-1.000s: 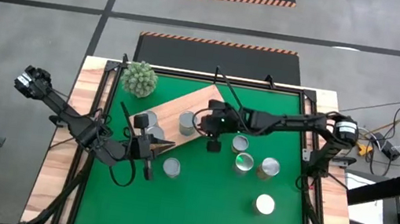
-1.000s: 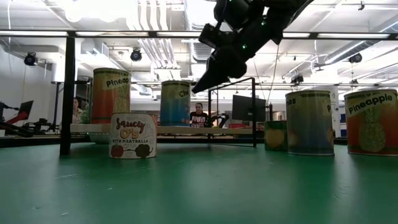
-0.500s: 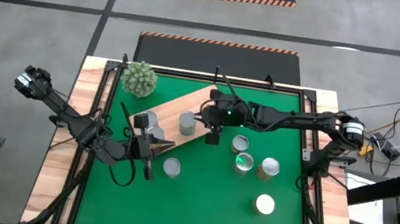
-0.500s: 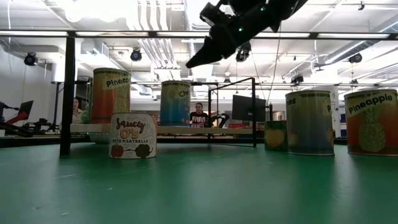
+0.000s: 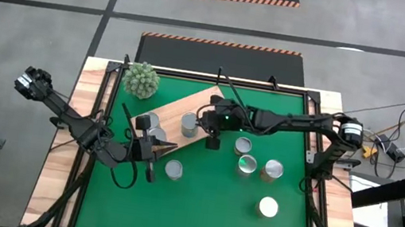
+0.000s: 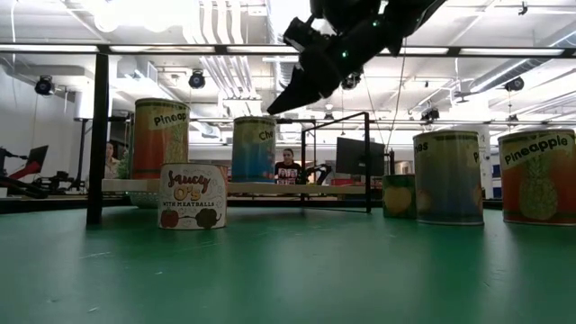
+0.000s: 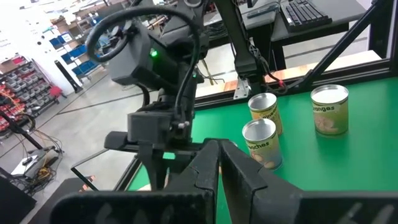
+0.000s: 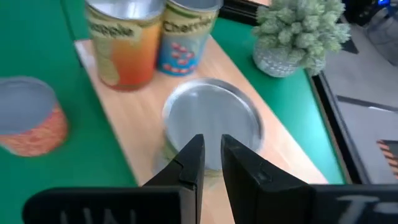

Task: Pick and place cans onto a shelf
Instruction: Put the canned cherries on the shelf

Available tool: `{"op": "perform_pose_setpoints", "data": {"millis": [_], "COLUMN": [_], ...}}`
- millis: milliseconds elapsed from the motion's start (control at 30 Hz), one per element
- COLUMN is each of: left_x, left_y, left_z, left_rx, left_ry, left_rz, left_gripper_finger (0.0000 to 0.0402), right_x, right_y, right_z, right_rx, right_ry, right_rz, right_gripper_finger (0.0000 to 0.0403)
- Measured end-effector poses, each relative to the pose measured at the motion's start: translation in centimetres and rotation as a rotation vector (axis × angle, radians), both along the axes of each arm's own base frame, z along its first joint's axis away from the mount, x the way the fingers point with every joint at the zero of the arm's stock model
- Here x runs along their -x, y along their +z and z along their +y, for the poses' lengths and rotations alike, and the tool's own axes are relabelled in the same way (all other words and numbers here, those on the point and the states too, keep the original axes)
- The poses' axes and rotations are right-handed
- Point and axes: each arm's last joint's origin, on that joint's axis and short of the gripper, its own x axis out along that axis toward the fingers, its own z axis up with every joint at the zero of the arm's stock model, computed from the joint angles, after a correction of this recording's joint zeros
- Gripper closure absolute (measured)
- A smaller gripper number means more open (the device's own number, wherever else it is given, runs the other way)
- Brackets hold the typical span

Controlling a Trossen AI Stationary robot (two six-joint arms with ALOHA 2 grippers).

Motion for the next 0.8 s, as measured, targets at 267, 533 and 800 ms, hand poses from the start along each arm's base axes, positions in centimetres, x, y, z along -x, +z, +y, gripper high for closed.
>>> {"op": "perform_pose_setpoints", "data": {"millis": [267, 533, 800], "left_x": [0.0, 0.0, 0.0], "left_y": [0.0, 0.0, 0.0], "left_z": [0.0, 0.0, 0.0], "left_rx": [0.001, 0.002, 0.002], "left_ry": [0.0, 0.0, 0.0], "left_rz": [-0.001, -0.004, -0.004], "left_gripper_finger": [0.0401, 0.0401, 0.0401], "right_x": [-0.2, -0.3, -0.3], "right_y": [0.0, 0.4, -0.7], "right_z": [1.1, -0.1, -0.2], "right_rx": [-0.025, 0.135, 0.105], "right_ry": [0.012, -0.089, -0.081], "right_rz": [-0.006, 0.0, 0.049], "right_gripper_finger": [0.036, 0.036, 0.036]}}
